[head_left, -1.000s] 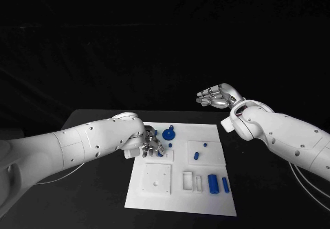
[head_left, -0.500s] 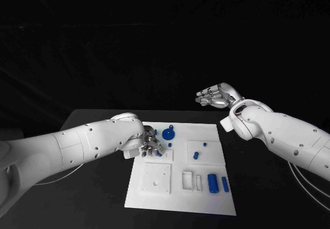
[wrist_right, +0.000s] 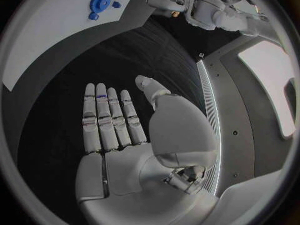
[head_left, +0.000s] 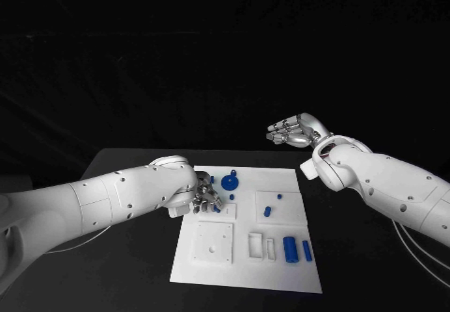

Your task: Assemble the parts on the task board

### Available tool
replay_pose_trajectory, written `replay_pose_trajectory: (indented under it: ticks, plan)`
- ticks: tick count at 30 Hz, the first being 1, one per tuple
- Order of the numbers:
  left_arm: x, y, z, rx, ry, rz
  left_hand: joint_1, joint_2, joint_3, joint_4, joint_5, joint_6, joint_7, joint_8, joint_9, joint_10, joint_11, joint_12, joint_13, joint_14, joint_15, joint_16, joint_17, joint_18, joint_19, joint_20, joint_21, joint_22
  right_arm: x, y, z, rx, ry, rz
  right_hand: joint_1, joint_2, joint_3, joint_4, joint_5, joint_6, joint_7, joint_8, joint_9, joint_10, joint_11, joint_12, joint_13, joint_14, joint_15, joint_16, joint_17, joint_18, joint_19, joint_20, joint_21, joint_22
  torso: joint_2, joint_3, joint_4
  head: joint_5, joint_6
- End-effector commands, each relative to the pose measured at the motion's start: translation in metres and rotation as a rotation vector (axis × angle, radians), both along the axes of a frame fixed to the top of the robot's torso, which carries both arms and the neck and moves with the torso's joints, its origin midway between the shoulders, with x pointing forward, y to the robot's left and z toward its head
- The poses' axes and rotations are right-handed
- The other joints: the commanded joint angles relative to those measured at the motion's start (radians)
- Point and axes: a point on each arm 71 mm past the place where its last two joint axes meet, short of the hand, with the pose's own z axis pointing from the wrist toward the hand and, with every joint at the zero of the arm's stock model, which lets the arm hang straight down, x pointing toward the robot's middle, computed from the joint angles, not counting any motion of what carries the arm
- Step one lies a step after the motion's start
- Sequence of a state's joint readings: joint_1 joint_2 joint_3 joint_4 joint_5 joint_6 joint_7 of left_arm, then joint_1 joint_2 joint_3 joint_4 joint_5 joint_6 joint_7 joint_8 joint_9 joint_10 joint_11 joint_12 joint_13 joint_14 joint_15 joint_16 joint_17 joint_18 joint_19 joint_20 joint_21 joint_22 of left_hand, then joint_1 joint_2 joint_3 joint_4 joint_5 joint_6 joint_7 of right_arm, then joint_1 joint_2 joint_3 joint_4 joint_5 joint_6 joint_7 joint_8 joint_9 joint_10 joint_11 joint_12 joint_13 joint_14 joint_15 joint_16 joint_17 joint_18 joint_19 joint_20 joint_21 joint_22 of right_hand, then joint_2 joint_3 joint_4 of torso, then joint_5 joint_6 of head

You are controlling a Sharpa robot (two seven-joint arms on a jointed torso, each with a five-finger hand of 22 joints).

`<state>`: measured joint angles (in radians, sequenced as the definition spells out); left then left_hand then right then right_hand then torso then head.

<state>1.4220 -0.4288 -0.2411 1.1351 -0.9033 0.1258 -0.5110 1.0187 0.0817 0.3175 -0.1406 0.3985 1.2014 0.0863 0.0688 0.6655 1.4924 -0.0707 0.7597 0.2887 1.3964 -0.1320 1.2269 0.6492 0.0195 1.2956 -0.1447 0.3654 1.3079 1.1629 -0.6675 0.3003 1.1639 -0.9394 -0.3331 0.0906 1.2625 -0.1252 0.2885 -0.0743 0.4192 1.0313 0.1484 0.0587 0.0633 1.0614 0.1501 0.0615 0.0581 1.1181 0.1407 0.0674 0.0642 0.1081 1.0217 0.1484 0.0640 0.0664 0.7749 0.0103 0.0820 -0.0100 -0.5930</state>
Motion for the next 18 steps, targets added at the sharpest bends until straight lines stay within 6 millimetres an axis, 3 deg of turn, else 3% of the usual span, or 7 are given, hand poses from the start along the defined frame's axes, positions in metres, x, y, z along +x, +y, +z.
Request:
replay_pose_trajectory:
  ticks: [1,18]
  plan:
    - [-0.0008,-0.0023,-0.0003,-0.005,-0.019,-0.01,0.009,0.016,0.001,-0.004,0.004,0.225,-0.16,0.003,0.53,0.021,-0.035,0.003,-0.001,0.002,-0.008,0.003,0.001,-0.013,0.004,0.0,-0.003,0.017,-0.0002,0.0018,-0.0009,-0.003,0.001,0.011,0.009,-0.001,-0.006,-0.002,0.004,-0.004,0.0,0.003,-0.002,-0.007,0.0,-0.003,-0.001,-0.009,0.002,-0.004,-0.002,0.016,-0.006,0.0,0.005,-0.001,0.0,0.0002,-0.0003,0.0,0.0]
    - [-0.0034,-0.0025,-0.0046,0.003,-0.019,-0.018,0.011,0.018,0.0,-0.002,0.001,0.224,-0.159,0.003,0.528,0.021,-0.035,0.003,-0.001,0.002,-0.009,0.002,-0.001,-0.013,0.005,0.0,-0.006,0.017,-0.0003,0.0018,-0.0034,-0.004,0.01,0.013,0.009,0.0,-0.011,0.0,0.006,-0.003,0.0,0.003,-0.002,-0.007,0.001,-0.003,-0.001,-0.012,0.003,-0.004,-0.002,0.015,-0.009,0.002,0.005,-0.001,0.0,0.0,-0.0012,0.0,-0.002]
